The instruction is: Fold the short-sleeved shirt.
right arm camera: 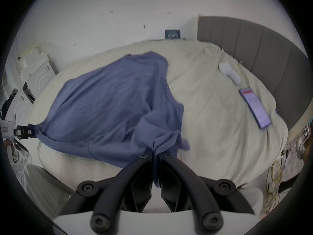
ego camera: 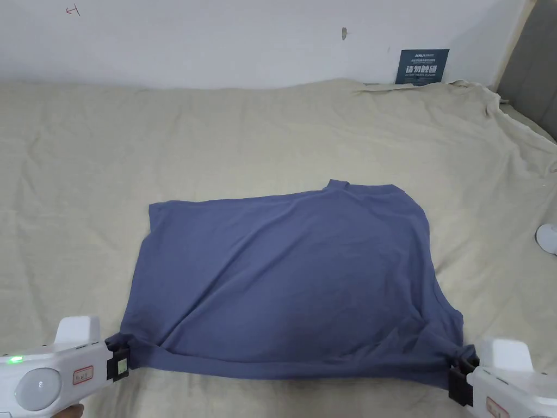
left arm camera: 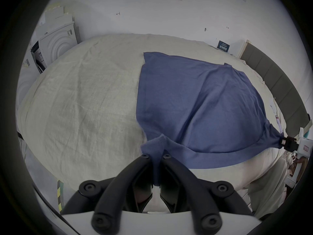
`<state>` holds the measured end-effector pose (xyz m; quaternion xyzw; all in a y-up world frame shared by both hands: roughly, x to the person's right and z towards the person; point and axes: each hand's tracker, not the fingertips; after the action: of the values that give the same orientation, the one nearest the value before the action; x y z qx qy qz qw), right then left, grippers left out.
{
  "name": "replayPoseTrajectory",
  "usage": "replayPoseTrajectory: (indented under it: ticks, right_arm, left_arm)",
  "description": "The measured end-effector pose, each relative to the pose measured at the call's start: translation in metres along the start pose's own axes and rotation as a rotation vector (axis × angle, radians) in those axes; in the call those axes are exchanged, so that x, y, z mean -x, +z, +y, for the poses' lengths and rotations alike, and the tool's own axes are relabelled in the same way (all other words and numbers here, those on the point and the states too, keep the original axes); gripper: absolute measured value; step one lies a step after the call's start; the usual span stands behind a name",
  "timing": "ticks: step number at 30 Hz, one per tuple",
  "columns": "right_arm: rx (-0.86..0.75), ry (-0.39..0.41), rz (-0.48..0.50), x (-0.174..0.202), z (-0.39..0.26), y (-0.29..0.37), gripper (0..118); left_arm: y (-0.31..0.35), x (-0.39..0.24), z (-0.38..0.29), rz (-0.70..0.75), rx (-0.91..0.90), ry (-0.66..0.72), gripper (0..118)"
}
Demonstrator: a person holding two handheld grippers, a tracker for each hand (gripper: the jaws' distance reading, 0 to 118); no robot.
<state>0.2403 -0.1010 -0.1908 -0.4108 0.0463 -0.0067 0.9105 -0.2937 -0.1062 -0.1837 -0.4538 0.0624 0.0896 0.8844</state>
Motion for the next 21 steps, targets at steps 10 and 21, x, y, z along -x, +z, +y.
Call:
replayPoseTrajectory:
  ticks: [10, 21]
  right_arm:
    - [-0.178, 0.084, 0.01, 0.004, 0.097, -0.003, 4]
    - [-0.037, 0.072, -0.013, 0.007, 0.139, -0.098, 4]
  left_arm:
    - [-0.002, -0.005, 0.062, -0.002, -0.078, -0.011, 4]
    - [-0.086, -0.016, 0.118, 0.061, 0.011, -0.082, 4]
